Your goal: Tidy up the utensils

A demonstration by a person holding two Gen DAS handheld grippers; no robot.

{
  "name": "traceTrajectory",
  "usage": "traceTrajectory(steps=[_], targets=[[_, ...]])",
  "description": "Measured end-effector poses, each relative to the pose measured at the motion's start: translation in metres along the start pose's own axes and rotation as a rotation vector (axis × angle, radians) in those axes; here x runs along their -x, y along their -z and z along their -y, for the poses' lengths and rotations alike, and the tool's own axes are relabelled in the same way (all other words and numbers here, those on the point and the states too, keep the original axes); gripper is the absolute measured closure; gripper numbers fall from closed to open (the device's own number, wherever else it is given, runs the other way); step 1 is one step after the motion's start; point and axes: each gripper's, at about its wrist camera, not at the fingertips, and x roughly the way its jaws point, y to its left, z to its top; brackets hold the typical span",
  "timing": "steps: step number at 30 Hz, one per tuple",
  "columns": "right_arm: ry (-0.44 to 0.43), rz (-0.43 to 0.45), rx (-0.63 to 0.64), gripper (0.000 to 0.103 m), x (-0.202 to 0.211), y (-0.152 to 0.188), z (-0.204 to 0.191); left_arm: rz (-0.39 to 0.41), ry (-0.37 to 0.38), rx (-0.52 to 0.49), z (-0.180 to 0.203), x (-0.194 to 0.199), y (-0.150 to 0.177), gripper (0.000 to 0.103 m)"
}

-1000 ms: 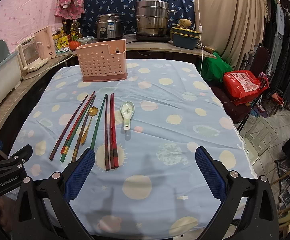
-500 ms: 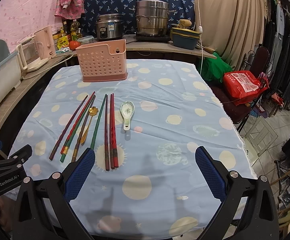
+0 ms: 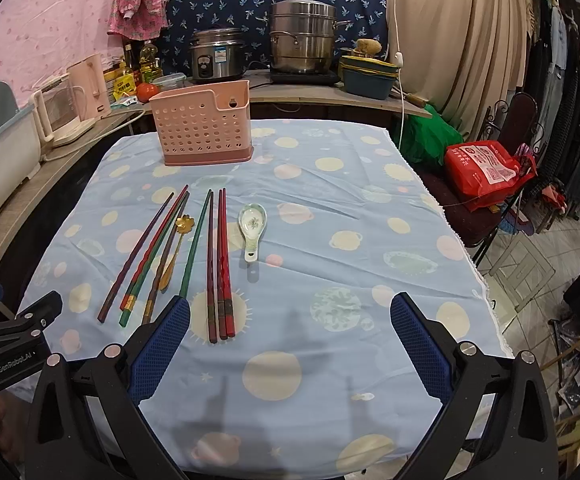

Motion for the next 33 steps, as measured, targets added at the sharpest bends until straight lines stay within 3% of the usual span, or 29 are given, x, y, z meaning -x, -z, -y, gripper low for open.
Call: traceTrajectory(steps=[33], targets=[[0.001, -0.002, 0.000, 0.007, -0.0012, -0.0017, 0.0041, -0.002, 0.002, 0.001, 0.0012, -0.0015, 0.0013, 0.008]])
